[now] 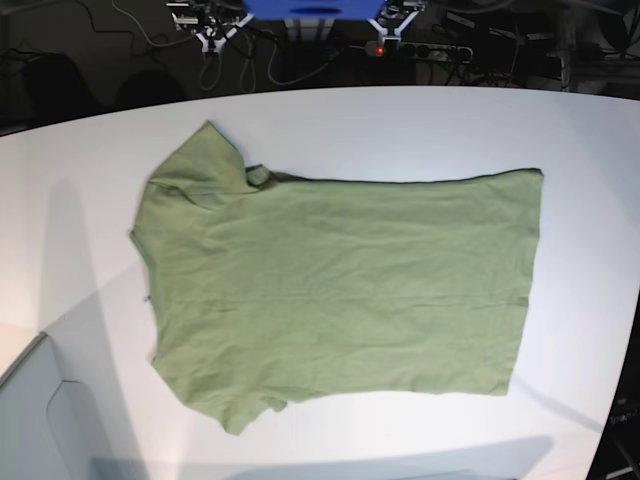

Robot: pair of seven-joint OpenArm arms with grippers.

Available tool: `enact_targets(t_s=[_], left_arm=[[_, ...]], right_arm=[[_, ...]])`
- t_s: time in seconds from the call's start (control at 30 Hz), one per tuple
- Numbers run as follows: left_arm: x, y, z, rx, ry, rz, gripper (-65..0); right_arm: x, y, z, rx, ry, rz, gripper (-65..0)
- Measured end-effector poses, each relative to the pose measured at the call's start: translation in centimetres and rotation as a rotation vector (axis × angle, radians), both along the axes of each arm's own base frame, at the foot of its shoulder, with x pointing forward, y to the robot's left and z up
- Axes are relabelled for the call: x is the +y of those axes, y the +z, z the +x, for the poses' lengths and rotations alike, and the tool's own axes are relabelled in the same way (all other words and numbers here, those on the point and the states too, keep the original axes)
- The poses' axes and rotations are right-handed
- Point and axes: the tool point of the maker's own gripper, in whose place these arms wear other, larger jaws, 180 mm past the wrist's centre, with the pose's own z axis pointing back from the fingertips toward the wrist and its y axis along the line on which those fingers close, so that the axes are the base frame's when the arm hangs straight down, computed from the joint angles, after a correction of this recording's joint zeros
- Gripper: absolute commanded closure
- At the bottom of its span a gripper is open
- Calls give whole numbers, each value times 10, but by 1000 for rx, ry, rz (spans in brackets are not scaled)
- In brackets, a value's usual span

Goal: Fold the T-shirt properly
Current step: 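Move both grippers from rest toward the shirt's shoulder edge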

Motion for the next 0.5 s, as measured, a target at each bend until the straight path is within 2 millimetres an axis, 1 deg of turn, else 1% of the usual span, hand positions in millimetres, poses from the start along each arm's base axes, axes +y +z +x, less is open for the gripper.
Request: enact_targets(t_s=[0.23, 0.5], left_arm=[[0, 0, 0, 0, -1, 0, -1], [0, 0, 0, 0, -1, 0, -1]], right_arm=[[-4, 0, 0, -1, 1, -6, -1], [-3, 0, 0, -1, 2, -5, -1]])
